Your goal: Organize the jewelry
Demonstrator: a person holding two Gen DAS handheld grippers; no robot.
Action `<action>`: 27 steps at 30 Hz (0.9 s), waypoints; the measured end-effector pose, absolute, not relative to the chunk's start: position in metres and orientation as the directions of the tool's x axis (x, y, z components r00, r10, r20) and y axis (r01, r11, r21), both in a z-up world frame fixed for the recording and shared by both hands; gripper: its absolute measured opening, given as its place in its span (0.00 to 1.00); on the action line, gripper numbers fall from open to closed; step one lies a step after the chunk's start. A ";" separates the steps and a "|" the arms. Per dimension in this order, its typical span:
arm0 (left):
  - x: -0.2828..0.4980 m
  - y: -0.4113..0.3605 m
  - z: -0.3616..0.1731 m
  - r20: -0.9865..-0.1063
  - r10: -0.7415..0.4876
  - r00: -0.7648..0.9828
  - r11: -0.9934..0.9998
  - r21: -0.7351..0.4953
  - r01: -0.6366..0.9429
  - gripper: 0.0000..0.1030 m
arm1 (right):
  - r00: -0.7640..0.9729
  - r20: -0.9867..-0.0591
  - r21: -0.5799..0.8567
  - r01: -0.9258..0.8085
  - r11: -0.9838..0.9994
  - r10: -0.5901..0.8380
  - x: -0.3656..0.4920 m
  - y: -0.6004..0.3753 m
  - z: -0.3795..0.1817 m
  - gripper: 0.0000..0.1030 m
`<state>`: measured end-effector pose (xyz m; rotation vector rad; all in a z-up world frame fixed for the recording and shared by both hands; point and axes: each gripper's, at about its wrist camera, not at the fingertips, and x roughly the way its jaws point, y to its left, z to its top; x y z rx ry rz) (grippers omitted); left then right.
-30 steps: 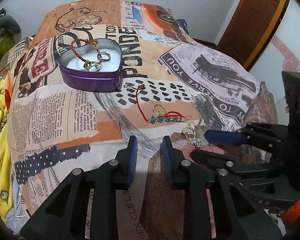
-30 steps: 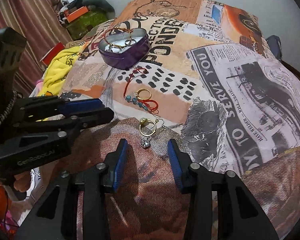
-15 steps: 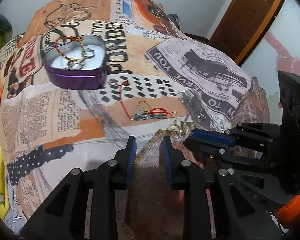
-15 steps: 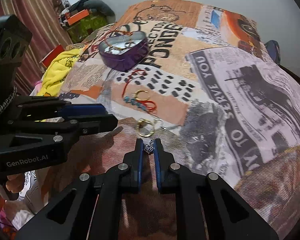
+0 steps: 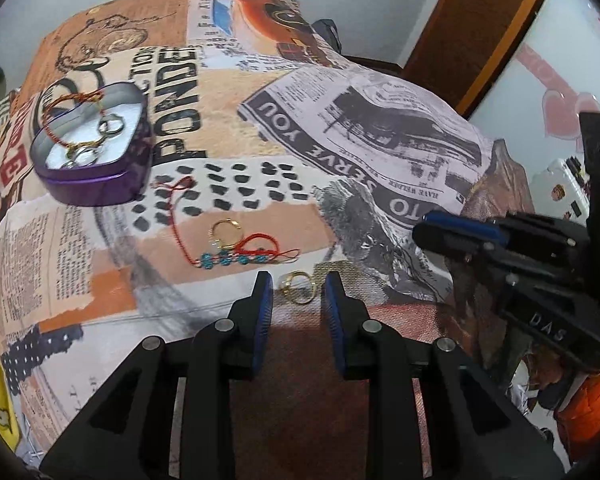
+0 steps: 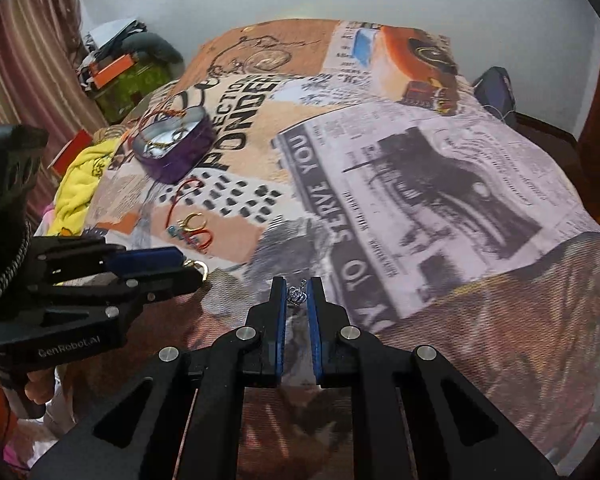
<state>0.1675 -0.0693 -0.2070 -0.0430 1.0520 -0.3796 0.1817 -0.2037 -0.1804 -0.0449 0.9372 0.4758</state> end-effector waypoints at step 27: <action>0.157 -0.056 -0.171 -0.780 -0.232 0.581 0.961 -0.092 0.259 0.19 | 0.567 -0.711 0.173 -0.433 0.885 0.417 0.190 -0.193 -0.137 0.09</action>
